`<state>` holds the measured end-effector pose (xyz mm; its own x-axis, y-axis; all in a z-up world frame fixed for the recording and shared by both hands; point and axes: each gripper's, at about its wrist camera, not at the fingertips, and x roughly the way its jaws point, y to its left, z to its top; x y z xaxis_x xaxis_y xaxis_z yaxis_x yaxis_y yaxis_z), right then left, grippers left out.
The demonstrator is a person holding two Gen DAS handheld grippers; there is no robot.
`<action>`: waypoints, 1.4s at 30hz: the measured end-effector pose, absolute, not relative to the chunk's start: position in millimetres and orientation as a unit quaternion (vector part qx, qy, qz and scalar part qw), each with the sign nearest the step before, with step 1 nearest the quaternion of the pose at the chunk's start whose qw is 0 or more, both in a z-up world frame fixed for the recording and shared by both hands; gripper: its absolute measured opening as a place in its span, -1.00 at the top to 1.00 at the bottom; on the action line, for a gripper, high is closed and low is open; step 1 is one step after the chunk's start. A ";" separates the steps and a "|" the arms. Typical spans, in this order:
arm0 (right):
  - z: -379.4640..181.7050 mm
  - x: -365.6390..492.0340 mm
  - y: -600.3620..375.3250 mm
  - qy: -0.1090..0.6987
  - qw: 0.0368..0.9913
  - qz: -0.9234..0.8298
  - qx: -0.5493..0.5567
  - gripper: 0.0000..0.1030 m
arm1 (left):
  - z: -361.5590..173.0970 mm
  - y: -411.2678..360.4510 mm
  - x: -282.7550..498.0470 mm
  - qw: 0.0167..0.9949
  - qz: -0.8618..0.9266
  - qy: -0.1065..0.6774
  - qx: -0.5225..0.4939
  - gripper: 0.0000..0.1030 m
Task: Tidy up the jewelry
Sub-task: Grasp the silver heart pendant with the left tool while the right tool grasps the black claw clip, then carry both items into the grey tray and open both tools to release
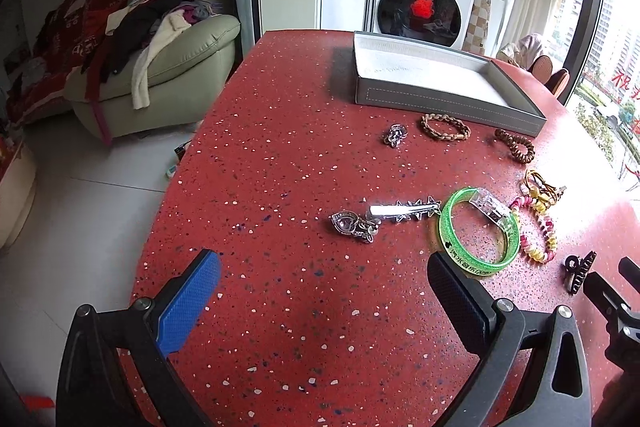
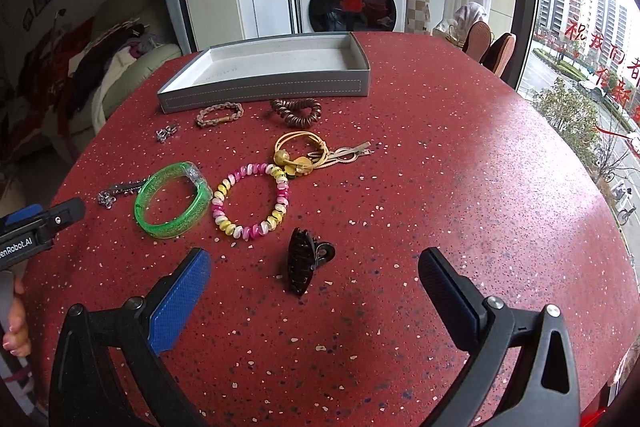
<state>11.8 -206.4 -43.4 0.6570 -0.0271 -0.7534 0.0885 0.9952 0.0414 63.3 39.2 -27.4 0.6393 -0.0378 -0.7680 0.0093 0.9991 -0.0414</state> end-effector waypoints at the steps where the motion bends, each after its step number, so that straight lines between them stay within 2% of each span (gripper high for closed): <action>1: -45.7 15.1 -206.9 0.419 0.906 -0.031 0.040 -1.00 | -28.2 39.6 67.4 0.904 -0.013 0.426 -0.015 -1.00; 8: -60.7 32.8 -208.4 0.461 0.886 -0.025 0.052 -0.98 | -44.5 33.4 88.5 0.893 -0.017 0.450 -0.007 -1.00; 12: -63.3 37.6 -204.6 0.468 0.882 -0.026 0.042 -0.85 | -52.9 30.1 96.0 0.886 -0.019 0.463 -0.003 -1.00; 14: -62.5 38.6 -202.3 0.469 0.882 -0.024 0.036 -0.76 | -55.1 28.7 98.6 0.885 -0.022 0.465 0.002 -0.88; 15: -61.8 38.9 -201.2 0.469 0.882 -0.023 0.032 -0.72 | -55.7 28.1 99.5 0.885 -0.025 0.465 0.001 -0.88; 17: -60.1 40.1 -198.9 0.470 0.882 -0.023 0.023 -0.49 | -55.6 27.7 100.9 0.886 -0.029 0.464 0.000 -0.82; 18: -59.4 40.4 -197.9 0.470 0.882 -0.022 0.020 -0.44 | -55.3 27.6 101.0 0.885 -0.034 0.464 -0.004 -0.77; 21: -57.5 40.0 -197.4 0.469 0.883 -0.023 0.013 -0.15 | -53.8 26.4 101.5 0.885 -0.048 0.464 -0.009 -0.53; 23: -56.7 39.8 -199.3 0.468 0.883 -0.022 0.013 0.23 | -51.8 24.5 100.6 0.887 -0.056 0.459 -0.006 -0.13; 25: -55.8 40.1 -202.7 0.468 0.884 -0.018 0.021 0.44 | -50.4 23.3 100.3 0.887 -0.060 0.458 -0.003 0.05; 31: -50.5 39.9 -215.4 0.459 0.886 0.005 0.063 0.44 | -47.4 32.5 99.7 0.883 -0.068 0.463 -0.027 0.12; 32: -48.4 40.4 -217.7 0.457 0.887 0.010 0.072 0.44 | -45.8 34.3 99.1 0.883 -0.070 0.463 -0.032 0.43; 33: -46.1 41.7 -220.0 0.455 0.887 0.015 0.080 0.44 | -43.8 35.8 98.6 0.883 -0.074 0.463 -0.035 0.54; 42: -31.7 59.1 -228.1 0.443 0.889 0.029 0.109 0.44 | -36.1 40.0 101.6 0.880 -0.074 0.467 -0.035 0.54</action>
